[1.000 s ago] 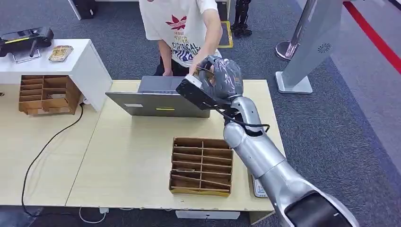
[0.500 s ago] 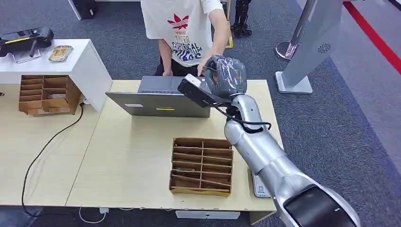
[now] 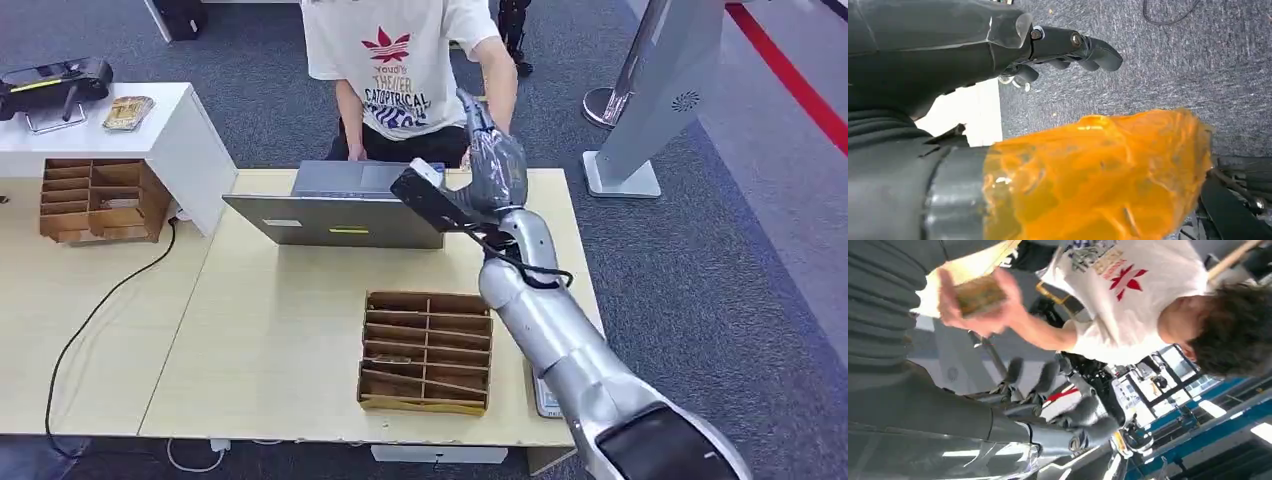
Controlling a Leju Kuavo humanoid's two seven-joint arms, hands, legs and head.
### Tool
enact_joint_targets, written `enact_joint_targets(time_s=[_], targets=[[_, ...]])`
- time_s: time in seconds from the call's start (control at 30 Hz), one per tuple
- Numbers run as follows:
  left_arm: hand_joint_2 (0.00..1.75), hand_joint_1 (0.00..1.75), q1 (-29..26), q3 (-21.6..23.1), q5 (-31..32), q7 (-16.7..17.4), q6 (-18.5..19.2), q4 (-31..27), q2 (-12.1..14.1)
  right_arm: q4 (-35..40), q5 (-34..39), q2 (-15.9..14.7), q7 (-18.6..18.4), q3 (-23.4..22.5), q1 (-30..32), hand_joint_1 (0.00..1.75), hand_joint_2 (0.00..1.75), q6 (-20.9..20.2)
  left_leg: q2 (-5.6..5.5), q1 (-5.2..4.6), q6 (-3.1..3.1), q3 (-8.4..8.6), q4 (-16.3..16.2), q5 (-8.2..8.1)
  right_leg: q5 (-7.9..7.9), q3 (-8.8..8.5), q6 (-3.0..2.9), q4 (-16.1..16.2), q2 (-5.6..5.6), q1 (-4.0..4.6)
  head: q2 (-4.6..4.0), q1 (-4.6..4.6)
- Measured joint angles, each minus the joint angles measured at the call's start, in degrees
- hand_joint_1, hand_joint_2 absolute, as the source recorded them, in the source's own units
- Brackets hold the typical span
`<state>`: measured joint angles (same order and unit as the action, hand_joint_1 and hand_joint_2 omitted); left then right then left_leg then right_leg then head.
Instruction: Pass the card to the sensor for recognition and then transmit it.
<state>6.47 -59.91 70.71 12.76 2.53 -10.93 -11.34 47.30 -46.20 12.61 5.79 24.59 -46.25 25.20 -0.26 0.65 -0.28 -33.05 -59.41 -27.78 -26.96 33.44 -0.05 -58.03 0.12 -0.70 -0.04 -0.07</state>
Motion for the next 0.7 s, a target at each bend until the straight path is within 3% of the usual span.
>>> enact_joint_targets(time_s=[0.17, 0.43, 0.6, 0.7], targets=[[0.0, 0.0, -0.3, 0.0, -0.6, -0.2, -0.2, 0.0, 0.0, 6.0, 2.5, 0.2, 1.3, -0.8, 3.6, 0.0, 0.0, -0.1, 0.0, -0.01, 0.0, 0.0, 0.0, 0.0, 0.0, 0.0, 0.0, 0.0, 0.0, 0.0, 0.0, 0.0], [0.0, 0.0, -0.3, 0.0, -0.8, -0.2, -0.2, 0.0, 0.0, 9.4, 4.0, 0.2, 1.8, -1.3, 5.3, 0.0, 0.0, -0.1, 0.01, -0.01, 0.0, 0.0, 0.0, 0.01, 0.01, 0.0, 0.0, 0.0, 0.0, 0.0, 0.0, 0.0], [0.0, 0.0, -0.5, -0.2, -1.7, -0.7, -0.8, 0.0, 0.0, 13.7, 11.0, 0.3, 4.7, -2.4, 8.4, 0.0, 0.0, -0.4, 0.0, 0.0, 0.0, 0.0, 0.0, 0.0, 0.0, 0.0, 0.0, 0.0, 0.0, 0.0, 0.0, 0.0], [0.0, 0.0, -0.5, -0.8, -2.8, -0.8, -1.1, 0.0, 0.0, 19.1, 20.0, 0.3, 6.4, -3.4, 12.0, 0.0, 0.0, -2.9, -0.02, 0.0, 0.01, -0.01, 0.0, -0.02, -0.01, 0.01, 0.0, 0.0, -0.02, 0.0, 0.0, 0.0]])
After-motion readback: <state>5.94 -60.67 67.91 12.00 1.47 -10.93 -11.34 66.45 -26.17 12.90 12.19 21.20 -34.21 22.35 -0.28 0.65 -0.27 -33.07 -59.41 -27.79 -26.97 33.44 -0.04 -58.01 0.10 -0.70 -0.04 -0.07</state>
